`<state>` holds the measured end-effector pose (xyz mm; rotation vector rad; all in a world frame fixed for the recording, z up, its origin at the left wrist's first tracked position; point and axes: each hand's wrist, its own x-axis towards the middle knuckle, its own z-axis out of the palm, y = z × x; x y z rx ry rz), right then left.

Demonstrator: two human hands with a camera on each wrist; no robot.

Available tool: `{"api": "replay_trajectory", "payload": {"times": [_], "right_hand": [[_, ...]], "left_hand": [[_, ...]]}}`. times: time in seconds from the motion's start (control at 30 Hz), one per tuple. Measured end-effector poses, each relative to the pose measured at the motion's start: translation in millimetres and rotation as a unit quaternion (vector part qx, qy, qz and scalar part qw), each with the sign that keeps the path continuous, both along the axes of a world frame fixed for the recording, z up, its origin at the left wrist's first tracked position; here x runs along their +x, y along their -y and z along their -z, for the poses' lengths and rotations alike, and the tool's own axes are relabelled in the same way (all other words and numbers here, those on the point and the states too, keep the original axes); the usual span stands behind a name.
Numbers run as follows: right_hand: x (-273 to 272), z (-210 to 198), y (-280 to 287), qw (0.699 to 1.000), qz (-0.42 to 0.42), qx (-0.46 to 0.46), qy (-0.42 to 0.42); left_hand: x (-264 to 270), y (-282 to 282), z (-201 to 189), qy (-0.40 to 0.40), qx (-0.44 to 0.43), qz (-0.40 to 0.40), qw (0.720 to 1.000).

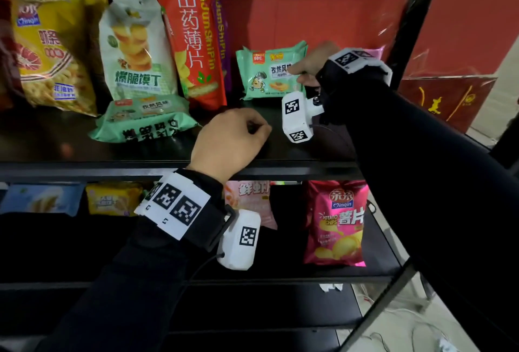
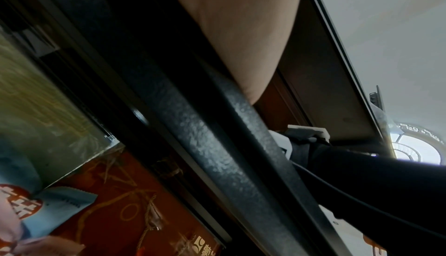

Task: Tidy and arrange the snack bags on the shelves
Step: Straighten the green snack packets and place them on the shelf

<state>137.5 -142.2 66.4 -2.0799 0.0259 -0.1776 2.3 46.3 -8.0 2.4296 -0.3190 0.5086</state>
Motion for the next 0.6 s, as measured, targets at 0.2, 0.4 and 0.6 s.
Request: {"api": "replay_trajectory", "payload": {"times": [0.2,0.4,0.6], "right_hand": [[-34.5,-0.5,3.7,0.997,0.020,0.030,0.061],[-98.5,-1.5,4.5,0.990,-0.012,0.054,0.132],[-121.0,11.9,-19.6,0.976,-0.003,0.122,0.179]], "left_hand": [[5.1,-1.7,0.6,-0.015,-0.065,0.015,0.998],[2.6,-5.3,-6.1,-0.011,-0.291,0.063,0.955],[-3.7,-6.2,-8.2,0.001,-0.349,0.082,0.934]]}}
